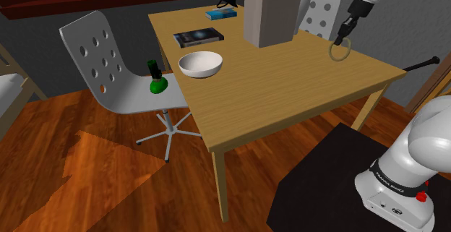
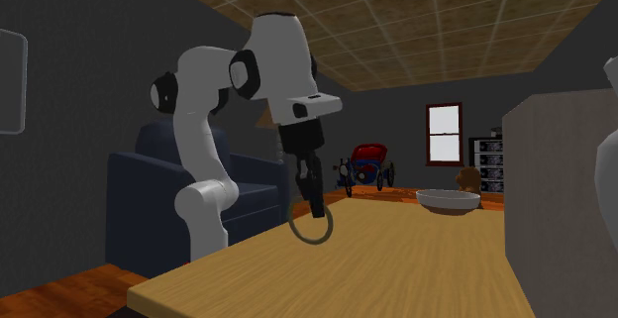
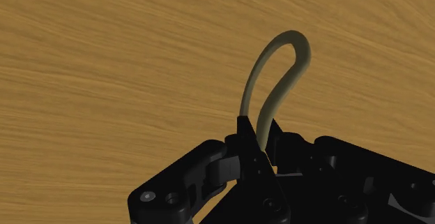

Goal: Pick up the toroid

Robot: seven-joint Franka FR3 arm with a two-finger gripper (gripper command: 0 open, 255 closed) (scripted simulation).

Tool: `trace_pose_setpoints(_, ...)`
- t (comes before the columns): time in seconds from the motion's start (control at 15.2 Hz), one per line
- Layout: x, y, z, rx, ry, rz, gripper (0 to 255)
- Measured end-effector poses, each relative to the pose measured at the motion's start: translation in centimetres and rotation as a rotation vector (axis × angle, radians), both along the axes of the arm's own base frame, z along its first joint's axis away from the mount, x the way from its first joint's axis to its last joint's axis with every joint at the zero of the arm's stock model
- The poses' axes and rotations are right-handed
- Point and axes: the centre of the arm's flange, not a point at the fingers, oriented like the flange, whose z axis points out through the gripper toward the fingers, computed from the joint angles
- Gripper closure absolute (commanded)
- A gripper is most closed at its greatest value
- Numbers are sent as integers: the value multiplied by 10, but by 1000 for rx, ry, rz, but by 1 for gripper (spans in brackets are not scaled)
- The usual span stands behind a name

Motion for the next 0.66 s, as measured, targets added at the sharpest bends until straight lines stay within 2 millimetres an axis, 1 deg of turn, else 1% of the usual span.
trace_pose_setpoints(0.59, -1, 1, 48, 0, 0, 0, 255)
trace_pose_setpoints(0.66, 0, 0, 51, 0, 0, 0, 255)
